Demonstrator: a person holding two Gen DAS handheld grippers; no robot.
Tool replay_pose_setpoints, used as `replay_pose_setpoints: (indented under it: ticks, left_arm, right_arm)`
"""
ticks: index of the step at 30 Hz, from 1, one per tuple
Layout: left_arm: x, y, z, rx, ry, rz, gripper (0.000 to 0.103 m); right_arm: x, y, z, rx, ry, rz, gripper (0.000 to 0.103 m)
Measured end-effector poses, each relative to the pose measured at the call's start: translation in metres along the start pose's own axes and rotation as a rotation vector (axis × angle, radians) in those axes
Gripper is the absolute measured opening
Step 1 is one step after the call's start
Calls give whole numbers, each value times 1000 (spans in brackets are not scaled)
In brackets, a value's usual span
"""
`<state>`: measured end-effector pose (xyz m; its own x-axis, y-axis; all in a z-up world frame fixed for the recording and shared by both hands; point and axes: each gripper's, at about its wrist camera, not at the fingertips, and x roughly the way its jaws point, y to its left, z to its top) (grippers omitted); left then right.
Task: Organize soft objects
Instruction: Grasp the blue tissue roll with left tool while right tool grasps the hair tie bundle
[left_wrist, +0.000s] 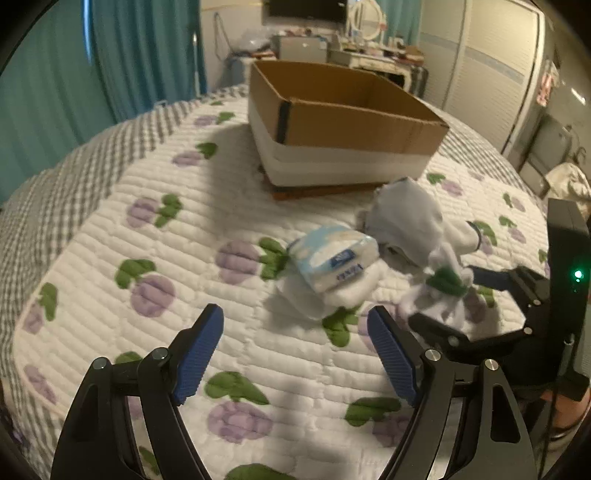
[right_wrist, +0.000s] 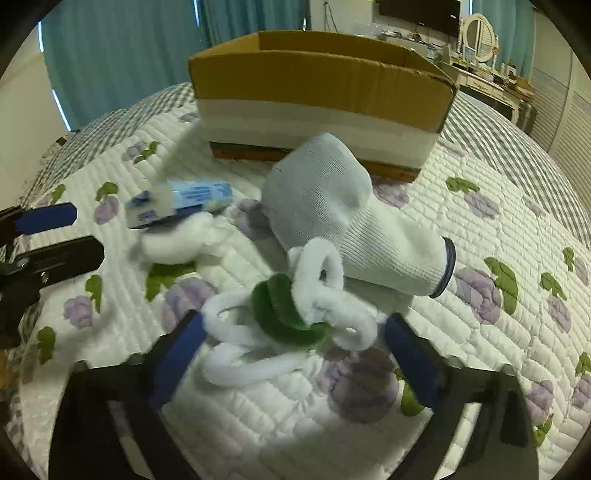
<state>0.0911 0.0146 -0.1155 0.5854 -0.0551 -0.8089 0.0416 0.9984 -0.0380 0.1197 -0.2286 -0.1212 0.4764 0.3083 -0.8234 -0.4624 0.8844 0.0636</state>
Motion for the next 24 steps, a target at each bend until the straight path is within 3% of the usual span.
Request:
replay_pose_setpoints:
  ticks: [1, 5, 7, 12, 15, 18, 23, 24]
  left_arm:
    - [2, -2, 0, 3, 6, -2, 80]
    - [11, -8, 5, 11, 20, -18, 79]
    - [16, -12, 9, 8, 28, -26, 79]
    - [27, -16, 26, -27, 30, -55, 78]
    - [29, -18, 35, -46, 15, -80, 77]
    - [34, -19, 43, -55, 17, -85, 60]
    - [53, -18, 42, -71, 77, -70, 58]
    - [55, -17, 40, -78, 85, -69, 54]
  right_arm:
    - [-1, -2, -1, 11, -6, 10, 78]
    - [-16, -7, -2, 37, -51, -1, 62]
    - [-25, -12, 0, 56, -78, 9, 37]
    - [-42, -17, 5, 52, -123, -44, 36]
    - [-47, -21, 5, 67, -133, -32, 36]
    - [-52, -24, 6, 80, -153, -34, 36]
    - [-54, -27, 6, 90, -161, -26, 36]
    - [-54, -27, 6, 91, -161, -22, 36]
